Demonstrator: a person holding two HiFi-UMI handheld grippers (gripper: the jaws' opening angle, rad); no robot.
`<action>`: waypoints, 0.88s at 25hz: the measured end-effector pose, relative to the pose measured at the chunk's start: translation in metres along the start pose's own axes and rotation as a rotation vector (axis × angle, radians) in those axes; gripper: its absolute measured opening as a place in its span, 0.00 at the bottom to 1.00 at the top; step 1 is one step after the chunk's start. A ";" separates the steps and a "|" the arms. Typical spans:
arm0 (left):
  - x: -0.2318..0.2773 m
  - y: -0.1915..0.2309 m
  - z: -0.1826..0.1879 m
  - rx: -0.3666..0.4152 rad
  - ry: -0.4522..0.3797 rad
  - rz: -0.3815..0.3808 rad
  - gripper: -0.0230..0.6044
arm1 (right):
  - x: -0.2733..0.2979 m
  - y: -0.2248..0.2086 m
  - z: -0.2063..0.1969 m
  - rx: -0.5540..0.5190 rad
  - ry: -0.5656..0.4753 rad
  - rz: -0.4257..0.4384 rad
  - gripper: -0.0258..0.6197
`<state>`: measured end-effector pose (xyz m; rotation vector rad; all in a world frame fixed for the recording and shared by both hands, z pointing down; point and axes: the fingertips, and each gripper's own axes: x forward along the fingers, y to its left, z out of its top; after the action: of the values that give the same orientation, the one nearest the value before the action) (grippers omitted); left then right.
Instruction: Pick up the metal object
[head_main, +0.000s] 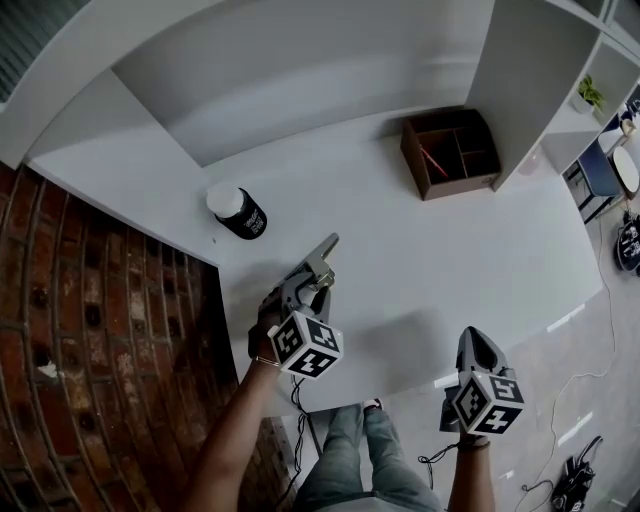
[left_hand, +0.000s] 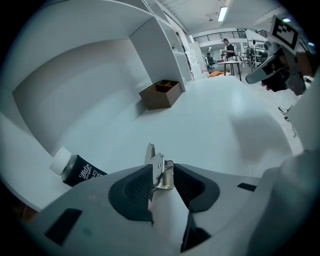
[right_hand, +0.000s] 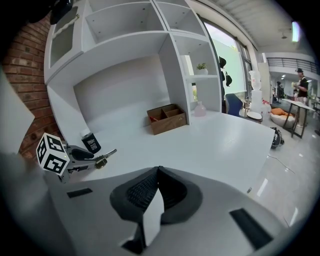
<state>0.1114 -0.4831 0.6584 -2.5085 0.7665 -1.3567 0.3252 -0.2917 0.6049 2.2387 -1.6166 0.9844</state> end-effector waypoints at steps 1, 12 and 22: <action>0.001 0.000 0.000 0.011 0.000 0.004 0.25 | 0.000 0.000 -0.003 0.000 0.003 -0.001 0.04; 0.014 0.002 0.002 0.118 -0.009 0.032 0.22 | -0.006 -0.011 -0.017 0.002 0.013 -0.030 0.04; 0.016 0.005 0.001 0.122 -0.009 0.047 0.15 | -0.009 -0.014 -0.019 -0.005 0.015 -0.048 0.04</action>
<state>0.1180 -0.4963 0.6673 -2.3866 0.7135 -1.3339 0.3289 -0.2695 0.6163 2.2508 -1.5499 0.9814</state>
